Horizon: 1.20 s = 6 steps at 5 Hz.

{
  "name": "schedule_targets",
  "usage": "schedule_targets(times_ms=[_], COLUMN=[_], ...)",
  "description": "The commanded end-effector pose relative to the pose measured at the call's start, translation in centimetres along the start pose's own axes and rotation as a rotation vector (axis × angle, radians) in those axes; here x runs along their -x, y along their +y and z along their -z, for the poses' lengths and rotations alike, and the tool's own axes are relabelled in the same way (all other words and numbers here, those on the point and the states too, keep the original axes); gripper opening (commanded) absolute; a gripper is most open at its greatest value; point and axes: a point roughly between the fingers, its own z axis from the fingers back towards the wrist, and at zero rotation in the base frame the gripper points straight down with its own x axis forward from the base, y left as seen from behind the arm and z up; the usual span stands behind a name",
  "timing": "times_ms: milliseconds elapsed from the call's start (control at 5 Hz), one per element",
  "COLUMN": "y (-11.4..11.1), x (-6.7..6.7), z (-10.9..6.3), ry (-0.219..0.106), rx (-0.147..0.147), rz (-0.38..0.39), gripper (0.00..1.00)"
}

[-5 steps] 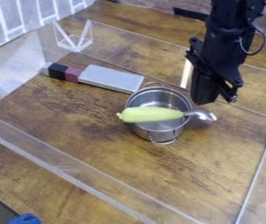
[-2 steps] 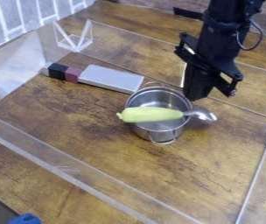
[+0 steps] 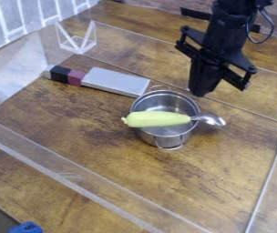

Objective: Move the toy knife to the right side of the table

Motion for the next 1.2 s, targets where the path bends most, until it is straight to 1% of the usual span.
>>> schedule_targets(times_ms=[0, 200, 400, 600, 800, 1000], y=[1.2, 1.8, 1.7, 1.8, 1.0, 1.9], x=[-0.1, 0.5, 1.4, 2.1, 3.4, 4.2], z=[-5.0, -6.3, -5.9, -6.0, -5.1, -5.8], ry=[-0.116, -0.124, -0.136, -0.142, -0.148, -0.176], rx=[-0.010, -0.025, -0.059, -0.084, -0.111, -0.136], rz=[-0.038, -0.064, -0.170, -0.262, -0.335, -0.369], gripper=[0.00, 0.00, 0.00, 0.00, 0.00, 0.00])
